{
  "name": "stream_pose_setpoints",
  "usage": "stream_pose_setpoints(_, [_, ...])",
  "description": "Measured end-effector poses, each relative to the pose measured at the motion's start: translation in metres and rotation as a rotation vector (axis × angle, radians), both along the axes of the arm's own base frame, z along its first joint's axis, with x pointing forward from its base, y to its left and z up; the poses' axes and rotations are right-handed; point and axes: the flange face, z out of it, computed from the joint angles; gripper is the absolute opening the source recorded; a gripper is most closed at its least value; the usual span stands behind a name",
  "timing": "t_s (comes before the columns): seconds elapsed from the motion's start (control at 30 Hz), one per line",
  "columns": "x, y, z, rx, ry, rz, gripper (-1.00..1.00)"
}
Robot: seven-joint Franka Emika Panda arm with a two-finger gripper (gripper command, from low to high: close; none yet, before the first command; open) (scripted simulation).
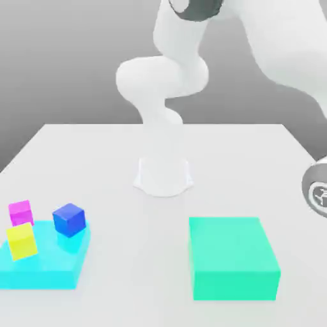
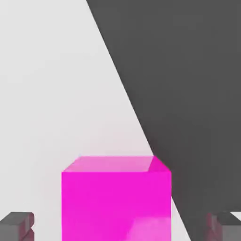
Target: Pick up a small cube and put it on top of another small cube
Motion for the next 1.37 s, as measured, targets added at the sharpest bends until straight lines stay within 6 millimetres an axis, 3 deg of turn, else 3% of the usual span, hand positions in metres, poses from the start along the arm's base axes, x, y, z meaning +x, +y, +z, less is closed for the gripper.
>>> stream_pose_setpoints(0.17, [0.0, 0.0, -0.004, 0.0, 0.002, 0.001, -1.0])
stream_pose_setpoints(0.3, [0.0, 0.0, 0.043, 0.0, 0.002, 0.001, -1.0])
stream_pose_setpoints(0.33, [0.005, -0.011, 0.057, -0.005, -0.002, -0.023, -1.0])
stream_pose_setpoints(0.5, [0.035, -0.136, 0.093, -0.054, -0.037, -0.284, -1.0])
stream_pose_setpoints(0.6, [0.036, -0.211, 0.11, -0.075, -0.05, -0.447, -1.0])
stream_pose_setpoints(0.7, [0.024, -0.286, 0.126, -0.089, -0.058, -0.62, -1.0])
stream_pose_setpoints(0.83, [-0.014, -0.39, 0.144, -0.096, -0.06, -0.883, -1.0])
stream_pose_setpoints(0.87, [-0.03, -0.428, 0.148, -0.096, -0.058, -0.983, -1.0])
stream_pose_setpoints(0.97, [-0.11, -0.551, 0.158, -0.082, -0.043, -1.347, -1.0])
stream_pose_setpoints(1.0, [-0.141, -0.582, 0.159, -0.071, -0.035, -1.463, -1.0])
stream_pose_setpoints(1.07, [-0.194, -0.622, 0.157, -0.037, -0.018, -1.654, -1.0])
stream_pose_setpoints(1.13, [-0.235, -0.649, 0.141, -0.001, -0.001, -1.802, -1.0])
stream_pose_setpoints(1.23, [-0.254, -0.659, 0.111, 0.008, 0.003, -1.864, -1.0])
stream_pose_setpoints(1.27, [-0.256, -0.66, 0.103, 0.005, 0.002, -1.87, 1.0])
stream_pose_setpoints(1.37, [-0.257, -0.661, 0.103, 0.005, 0.002, -1.874, 1.0])
